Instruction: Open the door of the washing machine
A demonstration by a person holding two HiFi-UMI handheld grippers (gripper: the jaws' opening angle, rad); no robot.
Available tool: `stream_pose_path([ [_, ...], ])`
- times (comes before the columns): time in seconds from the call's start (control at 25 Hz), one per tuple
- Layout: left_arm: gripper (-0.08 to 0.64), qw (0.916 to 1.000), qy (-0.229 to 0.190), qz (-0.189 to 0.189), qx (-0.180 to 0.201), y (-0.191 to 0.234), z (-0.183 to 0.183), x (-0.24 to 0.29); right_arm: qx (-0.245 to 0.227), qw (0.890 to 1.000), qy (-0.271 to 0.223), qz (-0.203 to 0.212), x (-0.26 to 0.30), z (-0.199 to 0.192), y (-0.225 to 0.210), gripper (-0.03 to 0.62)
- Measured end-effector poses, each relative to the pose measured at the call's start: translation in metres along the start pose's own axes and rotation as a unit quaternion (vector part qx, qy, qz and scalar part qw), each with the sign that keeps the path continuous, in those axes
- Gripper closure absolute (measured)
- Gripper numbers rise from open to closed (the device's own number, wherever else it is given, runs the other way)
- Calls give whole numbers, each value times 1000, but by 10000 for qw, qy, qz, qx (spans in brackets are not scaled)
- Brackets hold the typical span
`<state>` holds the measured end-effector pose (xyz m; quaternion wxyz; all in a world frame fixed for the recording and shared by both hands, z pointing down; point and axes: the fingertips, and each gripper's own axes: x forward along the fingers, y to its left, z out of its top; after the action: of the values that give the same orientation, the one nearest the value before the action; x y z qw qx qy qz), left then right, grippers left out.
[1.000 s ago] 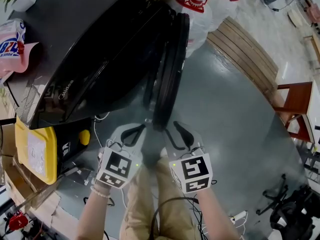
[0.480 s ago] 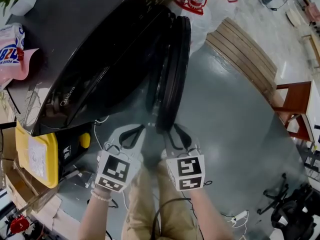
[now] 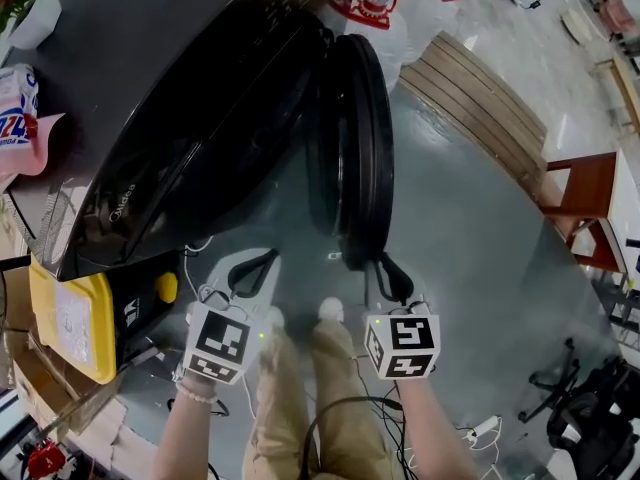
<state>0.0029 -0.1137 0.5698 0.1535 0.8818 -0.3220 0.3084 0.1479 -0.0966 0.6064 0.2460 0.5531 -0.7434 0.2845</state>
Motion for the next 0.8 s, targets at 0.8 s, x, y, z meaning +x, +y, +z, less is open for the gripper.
stream_pose_path([
  [0.8,566,9999,-42,-110,88,-23,13,11,-609,9920,-142,-1092,-17,13,-151,525],
])
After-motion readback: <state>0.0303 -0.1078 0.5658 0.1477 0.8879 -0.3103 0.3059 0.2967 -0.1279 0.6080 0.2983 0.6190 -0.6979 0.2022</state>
